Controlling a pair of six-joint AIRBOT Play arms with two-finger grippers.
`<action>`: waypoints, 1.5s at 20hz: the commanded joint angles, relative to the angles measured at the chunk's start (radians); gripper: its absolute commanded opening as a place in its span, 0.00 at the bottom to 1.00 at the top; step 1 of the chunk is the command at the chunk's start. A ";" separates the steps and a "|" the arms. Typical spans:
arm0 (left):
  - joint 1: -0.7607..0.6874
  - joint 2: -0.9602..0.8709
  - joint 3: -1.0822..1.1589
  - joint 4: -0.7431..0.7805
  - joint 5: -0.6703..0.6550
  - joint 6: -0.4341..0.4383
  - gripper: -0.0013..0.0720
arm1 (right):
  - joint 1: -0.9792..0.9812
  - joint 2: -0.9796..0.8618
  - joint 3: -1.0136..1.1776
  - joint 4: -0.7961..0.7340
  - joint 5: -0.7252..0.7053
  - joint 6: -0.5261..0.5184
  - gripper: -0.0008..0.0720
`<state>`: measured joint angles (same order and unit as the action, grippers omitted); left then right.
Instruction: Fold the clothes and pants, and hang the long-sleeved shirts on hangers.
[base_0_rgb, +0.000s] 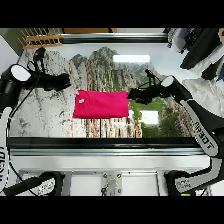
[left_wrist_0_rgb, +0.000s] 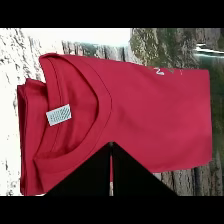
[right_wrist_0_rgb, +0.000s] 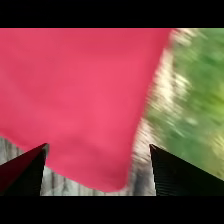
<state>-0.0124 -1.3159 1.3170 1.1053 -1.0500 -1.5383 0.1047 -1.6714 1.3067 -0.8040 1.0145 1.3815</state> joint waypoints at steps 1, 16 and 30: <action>-0.061 0.066 -0.104 0.010 0.068 0.005 0.03 | -0.083 -0.055 -0.090 0.093 0.003 0.000 1.00; -0.081 0.075 -0.114 -0.007 0.089 0.005 0.03 | 0.227 -0.229 0.106 0.334 -0.139 -0.246 0.02; -0.087 0.075 -0.114 -0.007 0.079 -0.006 0.03 | -0.659 0.245 0.201 -0.426 -0.068 0.121 0.02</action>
<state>-0.0986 -1.2407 1.2030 1.0977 -0.9649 -1.5372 -0.3557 -1.4902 1.5051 -1.1610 0.9298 1.4593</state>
